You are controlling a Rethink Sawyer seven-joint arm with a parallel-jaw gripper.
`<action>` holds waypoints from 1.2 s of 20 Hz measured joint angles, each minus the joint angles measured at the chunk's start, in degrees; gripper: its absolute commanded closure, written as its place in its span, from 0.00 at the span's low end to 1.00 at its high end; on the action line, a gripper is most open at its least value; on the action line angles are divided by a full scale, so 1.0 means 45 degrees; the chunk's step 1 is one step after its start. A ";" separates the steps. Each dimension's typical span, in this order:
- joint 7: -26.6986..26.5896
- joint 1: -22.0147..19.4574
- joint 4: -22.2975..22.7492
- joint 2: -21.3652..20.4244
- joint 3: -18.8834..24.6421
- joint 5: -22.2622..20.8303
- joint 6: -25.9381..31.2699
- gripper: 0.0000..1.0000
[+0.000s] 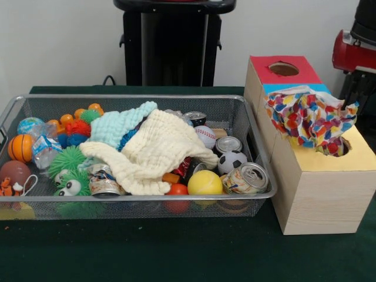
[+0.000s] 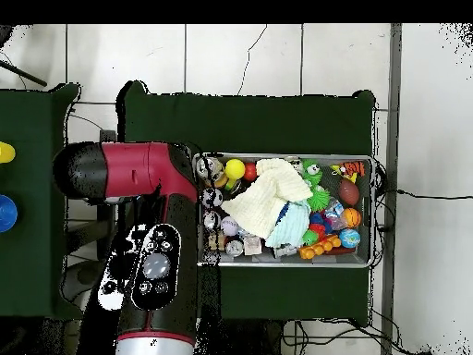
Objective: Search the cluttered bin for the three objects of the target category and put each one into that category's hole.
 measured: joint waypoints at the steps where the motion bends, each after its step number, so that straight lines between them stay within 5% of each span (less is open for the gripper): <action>1: 0.0037 0.0024 0.0000 0.0003 -0.0035 0.0047 0.0000 1.00; 24: 0.0224 0.0106 0.0000 0.0709 -0.0289 0.0495 -0.0543 1.00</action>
